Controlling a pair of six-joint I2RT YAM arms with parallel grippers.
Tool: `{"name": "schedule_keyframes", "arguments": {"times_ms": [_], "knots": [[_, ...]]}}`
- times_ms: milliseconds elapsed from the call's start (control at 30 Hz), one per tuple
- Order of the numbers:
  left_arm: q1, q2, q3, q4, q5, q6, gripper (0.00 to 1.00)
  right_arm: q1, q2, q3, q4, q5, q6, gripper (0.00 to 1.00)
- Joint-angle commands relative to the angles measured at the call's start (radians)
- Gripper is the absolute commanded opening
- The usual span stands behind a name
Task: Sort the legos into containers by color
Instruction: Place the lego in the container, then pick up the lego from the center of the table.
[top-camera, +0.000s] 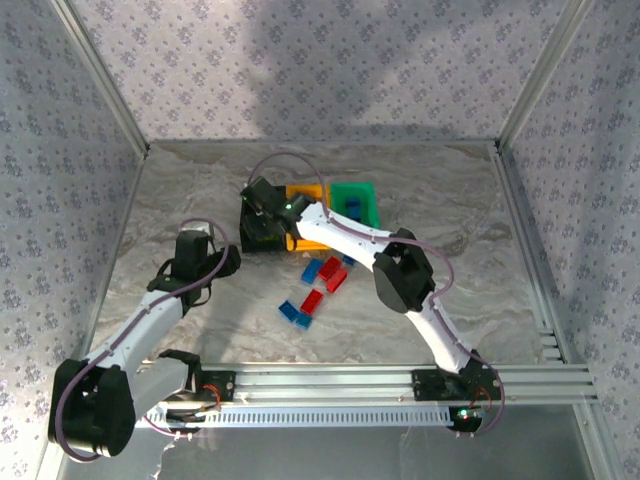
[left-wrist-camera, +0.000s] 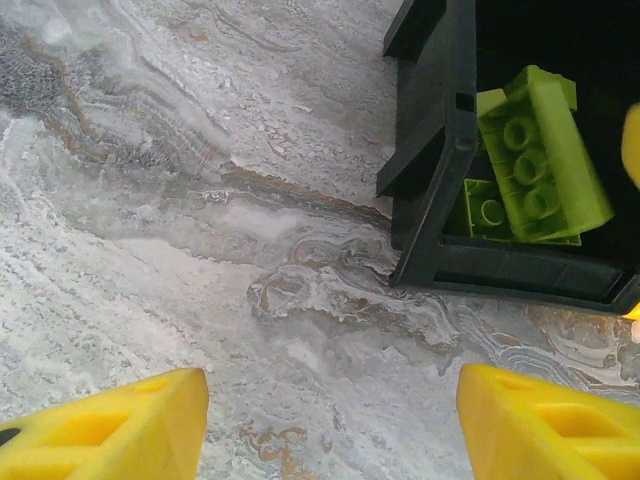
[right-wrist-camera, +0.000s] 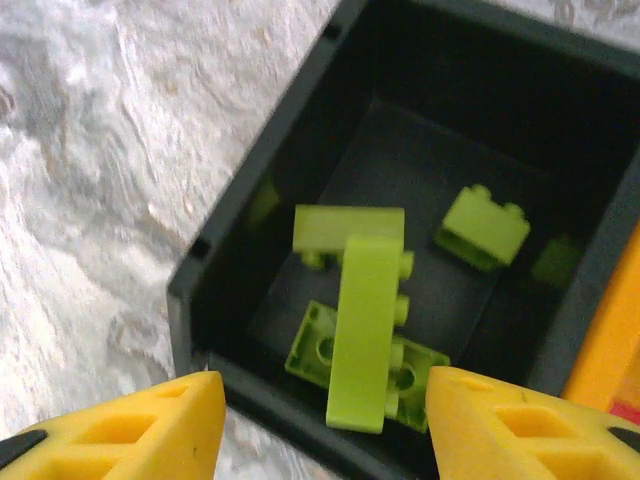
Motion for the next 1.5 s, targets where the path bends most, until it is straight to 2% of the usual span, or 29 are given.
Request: {"name": "schedule_keyframes", "arguments": {"times_ms": [0, 233, 433, 600, 933, 1467], "knots": [[0.006, -0.006, -0.013, 0.033, 0.024, -0.021, 0.66, 0.021, -0.166, -0.151, 0.061, 0.023, 0.012, 0.58], [0.006, -0.003, -0.026, 0.057, 0.040, -0.029, 0.66, 0.027, -0.472, -0.587, 0.194, 0.091, 0.111, 0.59], [0.006, -0.008, -0.043, 0.096, 0.079, -0.028, 0.66, 0.017, -0.624, -0.825, 0.202, 0.149, 0.206, 0.60], [0.006, -0.008, -0.042, 0.105, 0.123, -0.013, 0.66, 0.000, -0.684, -0.979, 0.225, 0.169, 0.291, 0.60], [0.006, -0.006, -0.057, 0.141, 0.168, -0.013, 0.67, 0.002, -0.695, -1.048, 0.231, 0.217, 0.412, 0.61], [0.007, -0.008, -0.055, 0.141, 0.179, -0.012, 0.67, 0.000, -0.586, -0.976, 0.200, 0.211, 0.448, 0.63]]}}
